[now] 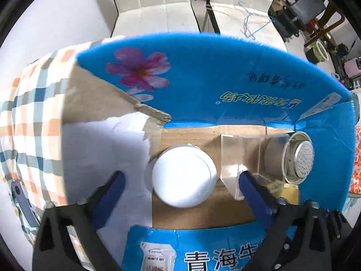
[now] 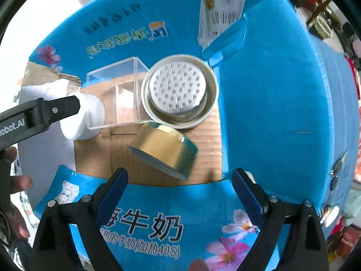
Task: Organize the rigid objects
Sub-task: 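Open both tools to release the lid and tape roll, then lift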
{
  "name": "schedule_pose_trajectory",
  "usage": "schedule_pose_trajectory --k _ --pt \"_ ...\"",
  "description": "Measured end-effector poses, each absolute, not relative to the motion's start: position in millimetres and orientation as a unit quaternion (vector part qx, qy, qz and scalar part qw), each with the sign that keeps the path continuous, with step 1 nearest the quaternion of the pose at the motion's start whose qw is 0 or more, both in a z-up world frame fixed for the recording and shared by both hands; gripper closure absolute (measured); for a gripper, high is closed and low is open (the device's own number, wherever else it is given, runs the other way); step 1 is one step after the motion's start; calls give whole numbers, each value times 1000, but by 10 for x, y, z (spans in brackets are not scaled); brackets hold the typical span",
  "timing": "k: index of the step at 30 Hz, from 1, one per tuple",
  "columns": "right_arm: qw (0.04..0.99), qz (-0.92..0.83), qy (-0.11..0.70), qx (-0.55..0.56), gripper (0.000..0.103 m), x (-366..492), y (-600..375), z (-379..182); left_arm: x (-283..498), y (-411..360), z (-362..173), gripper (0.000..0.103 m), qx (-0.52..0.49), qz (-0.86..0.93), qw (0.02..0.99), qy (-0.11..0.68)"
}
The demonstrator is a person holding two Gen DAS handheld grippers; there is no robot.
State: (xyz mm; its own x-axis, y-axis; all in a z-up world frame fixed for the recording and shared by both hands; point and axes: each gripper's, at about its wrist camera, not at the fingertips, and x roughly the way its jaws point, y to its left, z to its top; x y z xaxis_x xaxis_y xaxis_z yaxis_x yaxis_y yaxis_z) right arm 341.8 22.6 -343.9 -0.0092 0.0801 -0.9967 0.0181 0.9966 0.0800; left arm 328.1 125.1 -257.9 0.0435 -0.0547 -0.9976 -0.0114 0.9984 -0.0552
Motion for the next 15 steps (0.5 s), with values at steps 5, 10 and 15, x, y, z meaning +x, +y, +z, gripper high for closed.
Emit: schedule_pose_trajectory --k 5,10,15 --pt "717 28 696 25 8 3345 269 -3156 3103 1346 -2360 0 -20 -7 738 675" --pt "737 40 674 28 8 3150 364 -2771 2843 1341 -2121 0 -20 -12 750 661" --pt "757 58 650 19 8 2949 367 -2379 2731 1243 -1841 0 -20 -11 769 638"
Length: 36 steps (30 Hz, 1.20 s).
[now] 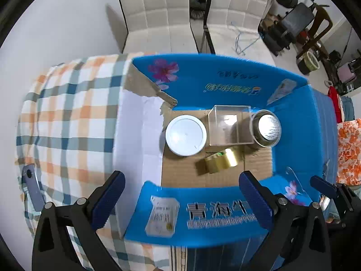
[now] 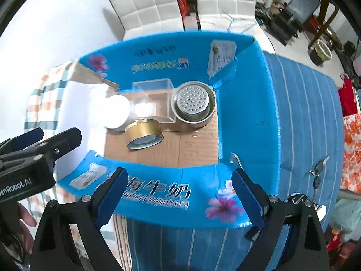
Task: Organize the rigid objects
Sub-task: 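Open both tools to release the lid and tape roll, then lift, then grasp the black Blank ME coaster with the left tool while the right tool grasps the white egg case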
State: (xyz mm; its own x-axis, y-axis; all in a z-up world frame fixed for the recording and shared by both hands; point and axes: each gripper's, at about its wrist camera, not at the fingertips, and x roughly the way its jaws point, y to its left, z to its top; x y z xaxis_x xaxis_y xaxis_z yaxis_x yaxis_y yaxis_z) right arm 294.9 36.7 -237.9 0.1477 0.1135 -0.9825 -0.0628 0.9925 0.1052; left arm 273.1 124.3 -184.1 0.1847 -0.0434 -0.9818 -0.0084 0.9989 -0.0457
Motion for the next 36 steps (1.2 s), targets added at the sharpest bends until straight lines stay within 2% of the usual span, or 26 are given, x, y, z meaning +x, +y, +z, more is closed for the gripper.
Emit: schedule_pose_trajectory --k 8,15,21,28,36 --pt "784 80 615 20 8 2607 294 -1813 2324 1177 -1181 0 -27 -5 808 589" --pt "804 93 587 22 8 2419 182 -1330 2092 1113 -800 0 -30 -4 825 564" --pt "809 79 581 48 8 2209 -265 -1199 1976 890 -632 0 -33 -12 837 546" --pt "785 -29 608 114 8 1759 -1642 -1506 1935 -133 -834 0 4 -90 825 558" --pt "729 -160 638 190 8 1223 -3091 -2175 1819 -1768 -1632 0 86 -198 774 595"
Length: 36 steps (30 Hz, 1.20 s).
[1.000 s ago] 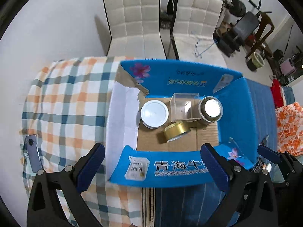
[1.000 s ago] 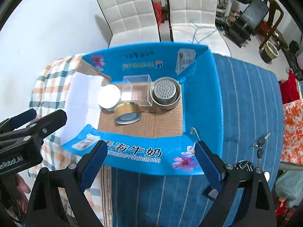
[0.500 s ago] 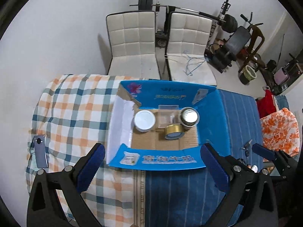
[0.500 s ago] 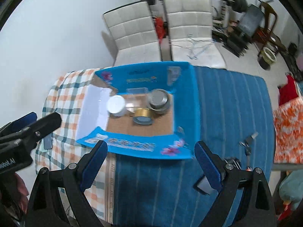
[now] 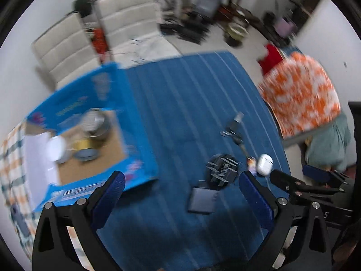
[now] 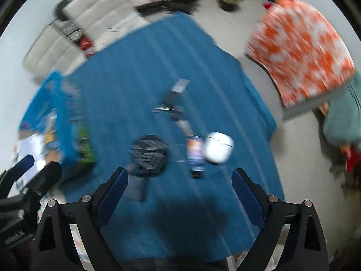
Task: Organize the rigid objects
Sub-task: 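Grasp the black Blank ME coaster with the left tool while the right tool grasps the white egg case, then lift the black coaster with the left tool while the right tool lifts the white case toward the box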
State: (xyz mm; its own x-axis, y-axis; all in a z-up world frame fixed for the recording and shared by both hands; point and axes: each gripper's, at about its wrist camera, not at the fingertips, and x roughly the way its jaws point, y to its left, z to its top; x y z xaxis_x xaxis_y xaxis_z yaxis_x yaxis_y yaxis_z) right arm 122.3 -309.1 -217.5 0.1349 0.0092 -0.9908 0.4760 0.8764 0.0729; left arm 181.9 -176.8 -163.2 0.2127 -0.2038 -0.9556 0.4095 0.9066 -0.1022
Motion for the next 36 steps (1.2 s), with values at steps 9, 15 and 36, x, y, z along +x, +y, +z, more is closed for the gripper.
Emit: schedule_pose_trajectory --k 9,15,36 --pt "674 -211 665 242 12 982 -3819 -3090 1849 -2627 -2734 0 121 -216 705 664" --pt "647 -206 668 305 19 1125 -3955 -3520 1875 -2817 -3329 11 143 -197 666 705" --pt "655 -230 687 213 55 1443 -3700 -3476 1827 -2833 -3266 30 155 -198 701 668"
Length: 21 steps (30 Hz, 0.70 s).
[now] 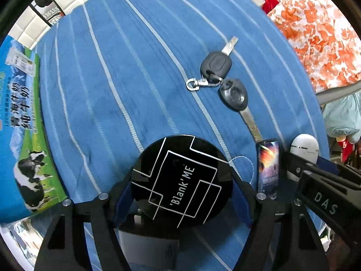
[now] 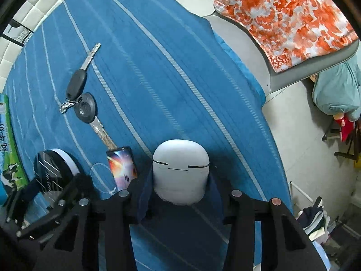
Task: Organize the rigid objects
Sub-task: 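Lift the black coaster with the left tool while the right tool lifts the white case toward the box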
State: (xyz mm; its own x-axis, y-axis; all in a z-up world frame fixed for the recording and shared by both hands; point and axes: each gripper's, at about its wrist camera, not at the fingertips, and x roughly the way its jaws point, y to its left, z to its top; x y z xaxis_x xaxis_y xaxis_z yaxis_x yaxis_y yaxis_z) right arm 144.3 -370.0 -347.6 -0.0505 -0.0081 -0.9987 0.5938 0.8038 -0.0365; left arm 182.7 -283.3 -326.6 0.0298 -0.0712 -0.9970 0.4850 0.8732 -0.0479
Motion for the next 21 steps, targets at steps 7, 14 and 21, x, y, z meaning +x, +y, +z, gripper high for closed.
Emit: schedule_pose_trajectory --k 7,14,21 --pt "682 -211 674 190 55 1368 -3569 -3142 1782 -2725 -2844 30 148 -209 726 639" --pt "731 -183 640 150 55 1458 -3263 -2543 1793 -2418 -2363 30 123 -209 757 607" --pt "777 -132 606 107 55 1543 -2643 -1973 1750 -1959 -1788 30 105 -202 789 571"
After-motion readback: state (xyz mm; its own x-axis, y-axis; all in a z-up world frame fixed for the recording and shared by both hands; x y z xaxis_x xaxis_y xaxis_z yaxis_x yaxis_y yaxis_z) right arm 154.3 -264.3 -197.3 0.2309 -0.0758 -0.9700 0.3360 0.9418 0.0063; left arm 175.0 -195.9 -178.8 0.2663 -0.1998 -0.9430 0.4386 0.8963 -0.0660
